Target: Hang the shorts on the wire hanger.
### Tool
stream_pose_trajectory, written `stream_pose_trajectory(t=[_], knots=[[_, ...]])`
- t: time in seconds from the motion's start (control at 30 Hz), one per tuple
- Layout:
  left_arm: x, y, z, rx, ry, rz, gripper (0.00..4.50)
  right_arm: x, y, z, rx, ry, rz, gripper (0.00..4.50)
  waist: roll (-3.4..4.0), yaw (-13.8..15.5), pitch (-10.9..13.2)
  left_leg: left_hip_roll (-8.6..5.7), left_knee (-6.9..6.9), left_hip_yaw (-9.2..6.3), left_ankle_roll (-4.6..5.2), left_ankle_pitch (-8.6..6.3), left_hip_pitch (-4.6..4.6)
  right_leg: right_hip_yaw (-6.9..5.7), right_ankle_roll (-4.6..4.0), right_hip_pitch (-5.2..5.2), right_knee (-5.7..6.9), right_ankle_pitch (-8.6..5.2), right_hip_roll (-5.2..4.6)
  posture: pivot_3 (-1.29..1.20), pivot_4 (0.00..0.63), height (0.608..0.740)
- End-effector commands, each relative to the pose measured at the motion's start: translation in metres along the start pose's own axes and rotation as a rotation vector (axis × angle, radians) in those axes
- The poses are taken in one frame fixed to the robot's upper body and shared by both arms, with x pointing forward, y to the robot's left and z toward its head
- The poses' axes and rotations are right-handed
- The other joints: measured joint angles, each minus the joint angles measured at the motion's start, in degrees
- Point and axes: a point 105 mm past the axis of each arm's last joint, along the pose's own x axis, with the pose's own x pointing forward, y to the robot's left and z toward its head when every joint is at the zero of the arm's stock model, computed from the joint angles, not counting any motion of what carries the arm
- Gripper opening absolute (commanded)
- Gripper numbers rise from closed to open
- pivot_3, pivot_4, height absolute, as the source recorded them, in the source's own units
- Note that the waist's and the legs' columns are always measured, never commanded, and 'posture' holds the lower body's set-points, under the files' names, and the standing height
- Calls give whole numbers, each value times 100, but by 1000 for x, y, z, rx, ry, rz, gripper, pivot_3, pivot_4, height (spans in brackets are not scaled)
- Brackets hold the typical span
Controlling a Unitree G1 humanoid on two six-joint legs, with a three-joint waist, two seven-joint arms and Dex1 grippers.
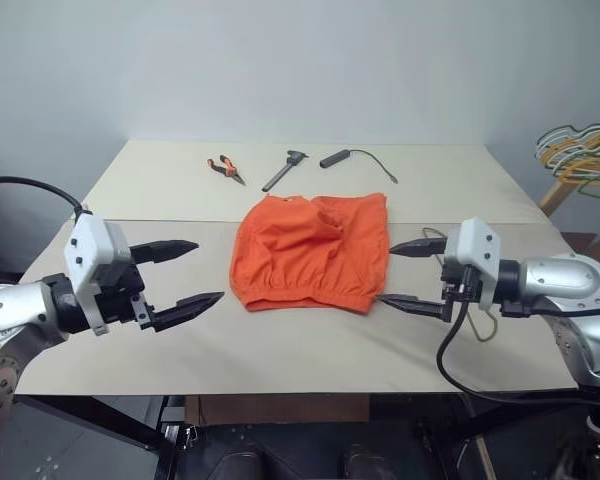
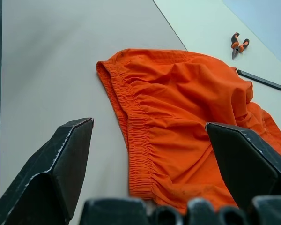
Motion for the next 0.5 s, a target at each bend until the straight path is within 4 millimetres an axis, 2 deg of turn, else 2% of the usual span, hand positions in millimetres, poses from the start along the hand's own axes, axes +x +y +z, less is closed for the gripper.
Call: stream_pose_trajectory(t=[0.03,0.33,0.43,0.5], knots=[[-5,-3,16,3,-59,-26,4500,-4,-2,10,-39,-27,-15,4462,0,2,0,0,0,0,0,0,0,0,0,0,0,0,0,118,26,740],[-6,-4,17,3,-43,-11,4500,7,7,10,-20,-49,10,4462,-1,36,2,1,-1,-1,0,0,1,0,-1,0,0,-1,1,137,41,740],[-7,-5,17,5,-38,-11,4500,17,10,0,-1,36,-12,4462,0,49,2,2,-3,-1,0,0,1,0,-3,-1,-1,-2,1,138,44,740],[-7,-4,18,7,-36,-10,4500,27,10,-15,-35,138,-40,4462,1,55,3,2,-3,-1,0,0,1,0,-4,-2,0,-3,1,142,45,740]])
